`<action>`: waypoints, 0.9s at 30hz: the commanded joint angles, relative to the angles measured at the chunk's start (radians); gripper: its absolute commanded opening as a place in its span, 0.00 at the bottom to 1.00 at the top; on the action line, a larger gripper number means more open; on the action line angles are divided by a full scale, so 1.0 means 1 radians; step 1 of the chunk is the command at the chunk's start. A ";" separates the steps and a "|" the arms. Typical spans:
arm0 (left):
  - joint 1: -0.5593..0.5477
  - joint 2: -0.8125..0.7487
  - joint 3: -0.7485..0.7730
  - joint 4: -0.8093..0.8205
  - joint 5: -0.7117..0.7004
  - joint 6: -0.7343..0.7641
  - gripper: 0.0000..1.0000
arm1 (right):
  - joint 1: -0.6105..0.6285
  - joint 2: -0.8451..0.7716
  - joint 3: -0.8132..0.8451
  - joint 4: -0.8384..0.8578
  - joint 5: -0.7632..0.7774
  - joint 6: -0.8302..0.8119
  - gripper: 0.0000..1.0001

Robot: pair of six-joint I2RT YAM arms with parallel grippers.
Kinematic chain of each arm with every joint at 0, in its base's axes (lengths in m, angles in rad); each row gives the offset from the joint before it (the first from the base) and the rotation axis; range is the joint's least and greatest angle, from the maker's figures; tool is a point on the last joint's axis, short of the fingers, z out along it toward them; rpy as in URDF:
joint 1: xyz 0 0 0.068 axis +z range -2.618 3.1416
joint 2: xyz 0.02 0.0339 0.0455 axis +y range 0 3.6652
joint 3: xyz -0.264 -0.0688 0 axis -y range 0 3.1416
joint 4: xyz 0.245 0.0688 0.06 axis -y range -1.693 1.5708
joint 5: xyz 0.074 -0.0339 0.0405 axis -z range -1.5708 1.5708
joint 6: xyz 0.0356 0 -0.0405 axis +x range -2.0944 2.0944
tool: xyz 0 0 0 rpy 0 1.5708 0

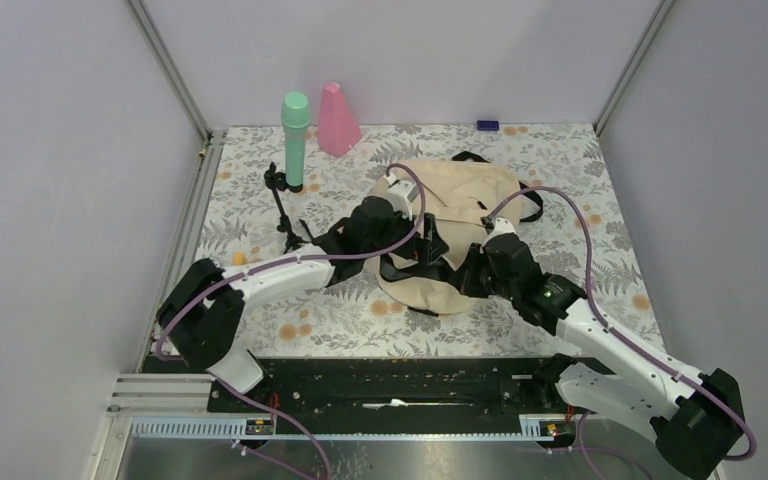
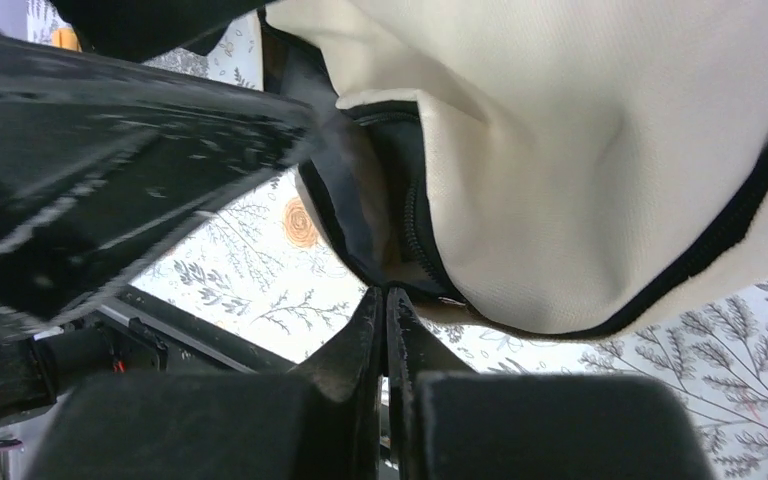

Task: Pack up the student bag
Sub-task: Zip the student bag at the center of the board.

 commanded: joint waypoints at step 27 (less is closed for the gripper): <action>0.051 -0.290 -0.404 0.473 0.197 -0.016 0.90 | 0.087 0.106 0.112 0.202 0.090 0.093 0.13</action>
